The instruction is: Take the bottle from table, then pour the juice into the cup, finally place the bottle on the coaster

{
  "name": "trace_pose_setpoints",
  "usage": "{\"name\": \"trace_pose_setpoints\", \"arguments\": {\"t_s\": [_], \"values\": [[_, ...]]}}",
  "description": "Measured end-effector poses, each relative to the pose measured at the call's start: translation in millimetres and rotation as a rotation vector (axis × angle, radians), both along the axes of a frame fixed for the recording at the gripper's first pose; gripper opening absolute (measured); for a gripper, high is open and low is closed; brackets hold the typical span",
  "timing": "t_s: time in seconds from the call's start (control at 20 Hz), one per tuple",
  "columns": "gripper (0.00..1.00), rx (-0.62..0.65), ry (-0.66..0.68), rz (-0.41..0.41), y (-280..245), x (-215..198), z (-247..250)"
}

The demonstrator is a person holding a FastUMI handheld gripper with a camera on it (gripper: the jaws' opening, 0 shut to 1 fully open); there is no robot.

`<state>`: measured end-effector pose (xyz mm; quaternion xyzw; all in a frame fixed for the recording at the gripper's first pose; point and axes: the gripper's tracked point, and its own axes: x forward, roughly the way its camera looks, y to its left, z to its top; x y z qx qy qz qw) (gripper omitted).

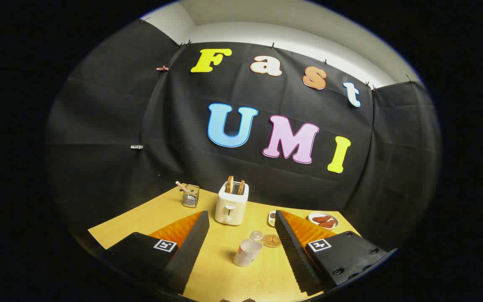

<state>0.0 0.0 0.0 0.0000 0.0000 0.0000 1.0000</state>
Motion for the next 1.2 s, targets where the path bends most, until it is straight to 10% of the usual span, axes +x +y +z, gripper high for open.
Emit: {"name": "trace_pose_setpoints", "arguments": {"t_s": [1.2], "values": [[0.97,0.099,0.055,-0.173,-1,35,-52]]}}
